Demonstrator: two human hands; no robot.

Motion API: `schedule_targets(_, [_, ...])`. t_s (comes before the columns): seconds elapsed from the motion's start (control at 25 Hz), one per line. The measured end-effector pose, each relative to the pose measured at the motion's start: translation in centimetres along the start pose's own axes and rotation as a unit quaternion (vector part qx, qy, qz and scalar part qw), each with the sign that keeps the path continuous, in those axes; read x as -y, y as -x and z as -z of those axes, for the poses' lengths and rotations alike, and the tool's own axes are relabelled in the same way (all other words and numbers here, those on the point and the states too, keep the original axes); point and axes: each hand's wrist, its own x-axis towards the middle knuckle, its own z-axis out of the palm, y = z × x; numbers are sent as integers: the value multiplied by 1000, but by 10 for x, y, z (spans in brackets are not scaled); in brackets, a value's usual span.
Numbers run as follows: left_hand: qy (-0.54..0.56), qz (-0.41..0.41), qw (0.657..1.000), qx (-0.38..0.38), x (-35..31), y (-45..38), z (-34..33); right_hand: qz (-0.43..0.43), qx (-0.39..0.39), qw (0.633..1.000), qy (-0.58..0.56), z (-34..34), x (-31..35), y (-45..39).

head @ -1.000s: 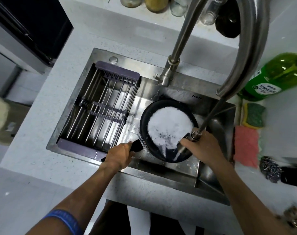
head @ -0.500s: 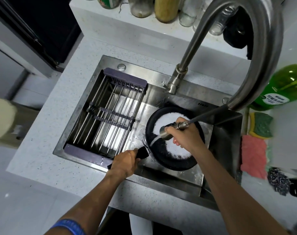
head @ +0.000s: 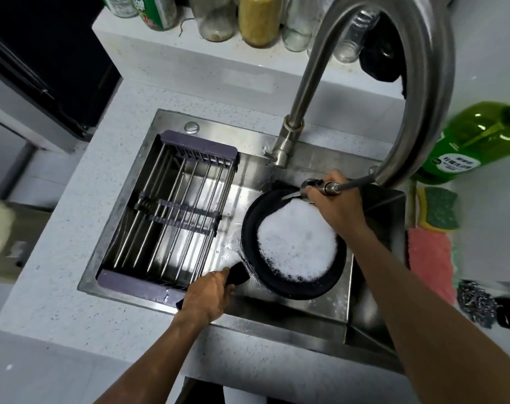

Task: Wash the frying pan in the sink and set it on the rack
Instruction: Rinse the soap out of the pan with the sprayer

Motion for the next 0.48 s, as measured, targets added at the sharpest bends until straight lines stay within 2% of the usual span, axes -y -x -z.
schedule_targets(0.2, [-9,-18,1000,6,-2,0,-1,-14,-6,984,176,59,-31,2])
schedule_targets(0.4, [-16,-2,1000,18,-10,4,7,-42,87,956,278,104,-34,26])
schedule_targets(0.48, [-40,14,999,16,-20,3,7,-40,85,948,304,101,-32,45])
